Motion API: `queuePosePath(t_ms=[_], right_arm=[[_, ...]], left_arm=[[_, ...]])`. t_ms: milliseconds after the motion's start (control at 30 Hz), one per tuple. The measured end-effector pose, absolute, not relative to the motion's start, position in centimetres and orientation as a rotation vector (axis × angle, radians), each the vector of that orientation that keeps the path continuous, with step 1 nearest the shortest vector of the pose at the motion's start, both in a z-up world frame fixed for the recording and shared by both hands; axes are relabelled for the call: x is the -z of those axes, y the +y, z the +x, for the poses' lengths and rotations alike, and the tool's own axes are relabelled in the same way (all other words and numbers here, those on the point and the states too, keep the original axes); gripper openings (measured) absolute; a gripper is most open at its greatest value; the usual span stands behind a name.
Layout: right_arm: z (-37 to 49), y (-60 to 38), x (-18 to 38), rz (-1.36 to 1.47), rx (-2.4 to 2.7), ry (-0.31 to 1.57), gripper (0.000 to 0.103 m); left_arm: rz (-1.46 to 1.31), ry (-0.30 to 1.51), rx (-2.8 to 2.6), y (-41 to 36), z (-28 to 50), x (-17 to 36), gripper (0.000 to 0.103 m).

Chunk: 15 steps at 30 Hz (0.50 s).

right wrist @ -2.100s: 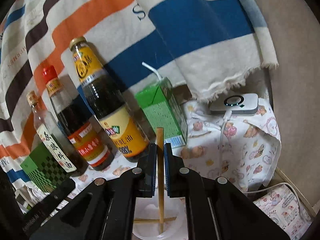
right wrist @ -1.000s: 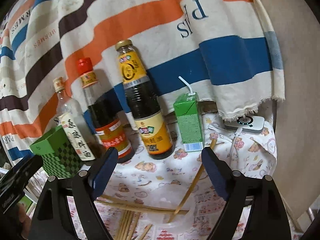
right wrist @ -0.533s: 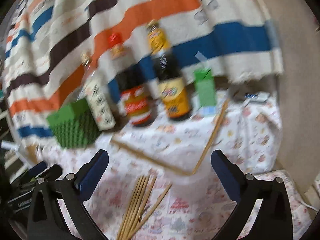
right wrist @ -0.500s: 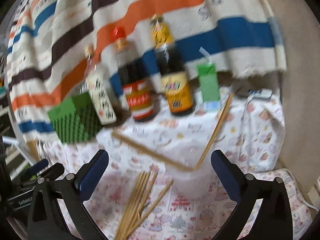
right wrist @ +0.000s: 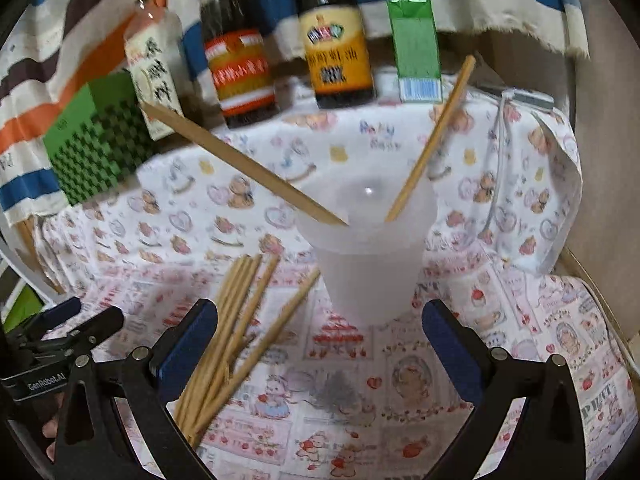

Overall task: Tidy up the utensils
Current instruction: 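Withdraw both open grippers from the cup toward the chopstick pile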

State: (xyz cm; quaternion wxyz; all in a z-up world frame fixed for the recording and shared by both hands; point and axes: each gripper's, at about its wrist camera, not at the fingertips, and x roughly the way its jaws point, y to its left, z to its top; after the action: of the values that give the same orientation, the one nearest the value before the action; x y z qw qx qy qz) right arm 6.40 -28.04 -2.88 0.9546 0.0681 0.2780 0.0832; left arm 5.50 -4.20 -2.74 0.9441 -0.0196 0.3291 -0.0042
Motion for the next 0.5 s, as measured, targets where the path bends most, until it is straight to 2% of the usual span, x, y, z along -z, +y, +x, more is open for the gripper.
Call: queuePosePath(t_ms=[200,500], right_arm=[[7.1,-26.7,4.2,0.075,-0.179,0.65,0.103],[6.5,-23.6,5.2,-0.031,-0.278,0.712,0.103]], left_arm=[[-0.09,0.675,0.072,-3.7,6.2,3.3,0.102],[-0.084,0.6,-0.014,-2.8,4.8,0.7,0.102]])
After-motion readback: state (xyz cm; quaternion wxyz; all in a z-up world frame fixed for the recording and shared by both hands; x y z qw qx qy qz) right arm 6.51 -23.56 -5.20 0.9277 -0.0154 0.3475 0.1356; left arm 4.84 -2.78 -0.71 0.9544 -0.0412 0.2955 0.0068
